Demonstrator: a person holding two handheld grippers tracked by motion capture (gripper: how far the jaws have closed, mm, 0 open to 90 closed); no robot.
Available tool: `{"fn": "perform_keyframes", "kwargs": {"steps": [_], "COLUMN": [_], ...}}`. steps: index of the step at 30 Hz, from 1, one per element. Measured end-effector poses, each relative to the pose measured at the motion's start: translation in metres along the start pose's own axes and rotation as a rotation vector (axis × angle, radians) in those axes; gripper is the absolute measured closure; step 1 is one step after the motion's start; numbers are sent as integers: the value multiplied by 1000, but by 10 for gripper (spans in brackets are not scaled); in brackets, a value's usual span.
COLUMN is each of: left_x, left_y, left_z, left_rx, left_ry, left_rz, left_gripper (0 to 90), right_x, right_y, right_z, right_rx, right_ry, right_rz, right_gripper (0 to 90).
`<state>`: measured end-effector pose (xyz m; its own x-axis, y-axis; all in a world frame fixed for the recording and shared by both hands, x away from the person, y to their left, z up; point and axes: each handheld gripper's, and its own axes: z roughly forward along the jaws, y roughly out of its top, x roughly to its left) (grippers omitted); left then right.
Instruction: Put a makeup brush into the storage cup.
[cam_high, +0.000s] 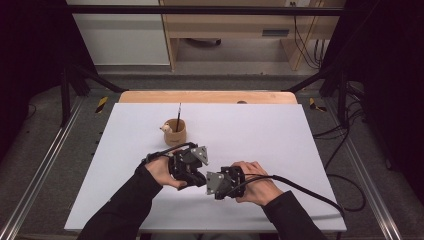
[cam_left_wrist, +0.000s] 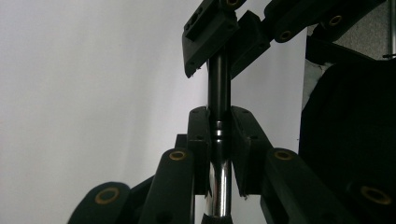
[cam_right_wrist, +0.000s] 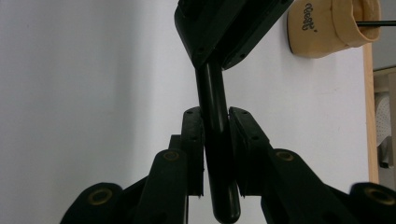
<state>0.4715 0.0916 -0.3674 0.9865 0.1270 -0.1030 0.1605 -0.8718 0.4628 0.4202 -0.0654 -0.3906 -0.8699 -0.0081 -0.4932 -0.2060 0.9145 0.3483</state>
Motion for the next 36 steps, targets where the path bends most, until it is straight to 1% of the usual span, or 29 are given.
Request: {"fn": "perform_keyframes", "kwargs": {"steps": [5, 7, 8, 9, 10, 13, 15, 16, 17, 18, 20, 22, 23, 24, 25, 27, 28, 29, 30, 31, 32, 33, 35, 36], "left_x": [0, 0, 1, 1, 1, 1, 2, 2, 2, 2, 2, 3, 3, 4, 5, 6, 6, 7, 7, 8, 8, 9, 9, 10], "left_y": [0, -1, -1, -1, -2, -2, -3, -3, -4, -4, -6, -8, -9, -10, -11, -15, -16, -18, -20, -21, -23, -25, -27, -28], "left_z": [-1, -1, -1, -1, -2, -3, -5, -5, -6, -7, -8, -12, -13, -15, -17, -19, -20, -23, -23, -25, -26, -26, -28, -29], "left_rx": [-4, -20, -23, -25, -27, -30, -35, -41, -50, -57, -76, -88, -92, -102, -105, -126, -126, -129, -146, -145, -163, -184, -200, -199], "left_ry": [-1, 1, 2, 4, 5, 12, 25, 34, 45, 49, 69, 87, 94, 102, 111, 124, 129, 136, 143, 152, 156, 165, 177, 183], "left_rz": [5, 3, 2, 1, 2, 11, 17, 16, 10, 7, 4, -2, -6, -9, -8, -17, -21, -19, -31, -30, -38, -49, -60, -56], "left_gripper": [778, 773, 770, 768, 766, 762, 758, 743, 718, 689, 629, 557, 532, 509, 478, 412, 386, 375, 354, 337, 319, 299, 275, 264], "right_x": [0, 0, 1, 0, 1, -1, -1, 0, -2, -2, -2, -3, -3, -4, -4, -5, -5, -6, -6, -5, -6, -6, -7, -8], "right_y": [0, 0, 0, 0, 0, 0, 0, 0, -1, -1, -2, -2, -3, -3, -3, -4, -4, -4, -4, -4, -5, -5, -5, -5], "right_z": [0, 0, 1, 1, 1, 0, 0, 0, 0, 0, 0, 0, 1, 0, 0, 0, 1, 0, 0, 0, 0, 0, 0, 0], "right_rx": [2, 2, -1, 2, -1, -2, -4, -6, -1, 5, 10, 7, 3, 7, 5, 7, 5, 9, 12, 10, 9, 10, 11, 12], "right_ry": [14, 20, 23, 22, 21, 26, 27, 28, 25, 25, 27, 27, 25, 26, 26, 25, 25, 24, 28, 26, 27, 26, 27, 24], "right_rz": [-5, -8, 3, -8, 4, 0, 11, 33, 18, 26, 33, 39, 48, 46, 59, 63, 76, 64, 75, 84, 77, 80, 78, 78], "right_gripper": [782, 791, 794, 795, 795, 795, 796, 795, 795, 795, 796, 795, 795, 796, 795, 795, 795, 795, 795, 795, 795, 795, 795, 795]}}
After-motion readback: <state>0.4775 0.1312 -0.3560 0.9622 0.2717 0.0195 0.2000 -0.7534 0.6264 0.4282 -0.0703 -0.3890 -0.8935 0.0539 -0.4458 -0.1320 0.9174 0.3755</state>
